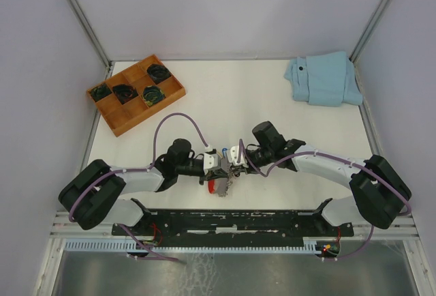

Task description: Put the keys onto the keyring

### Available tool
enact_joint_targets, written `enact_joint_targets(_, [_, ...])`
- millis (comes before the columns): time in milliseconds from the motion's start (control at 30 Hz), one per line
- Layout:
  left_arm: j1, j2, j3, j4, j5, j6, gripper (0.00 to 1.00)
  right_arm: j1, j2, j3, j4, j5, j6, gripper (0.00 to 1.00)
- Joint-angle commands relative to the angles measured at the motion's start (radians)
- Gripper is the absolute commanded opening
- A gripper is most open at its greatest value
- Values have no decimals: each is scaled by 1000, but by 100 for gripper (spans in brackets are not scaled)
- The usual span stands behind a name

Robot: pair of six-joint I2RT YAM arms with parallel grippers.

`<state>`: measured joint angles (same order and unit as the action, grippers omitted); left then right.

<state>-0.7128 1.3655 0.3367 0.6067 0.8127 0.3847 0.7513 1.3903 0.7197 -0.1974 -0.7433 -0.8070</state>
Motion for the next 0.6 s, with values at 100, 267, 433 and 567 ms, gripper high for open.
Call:
enact_joint_targets(100, [5,-3,-13,152,10,-68,3,21,-3,-4,119,-27,57,1])
enact_joint_targets(267, [7,-9,-31,198,-8,-92,3,31,-7,-16,130,-21,76,1])
enact_joint_targets(433, [6,-13,-38,210,-23,-100,3,37,-19,-31,137,4,77,1])
enact_joint_targets(567, [7,-14,-32,180,-29,-83,3,26,-84,-62,157,102,94,1])
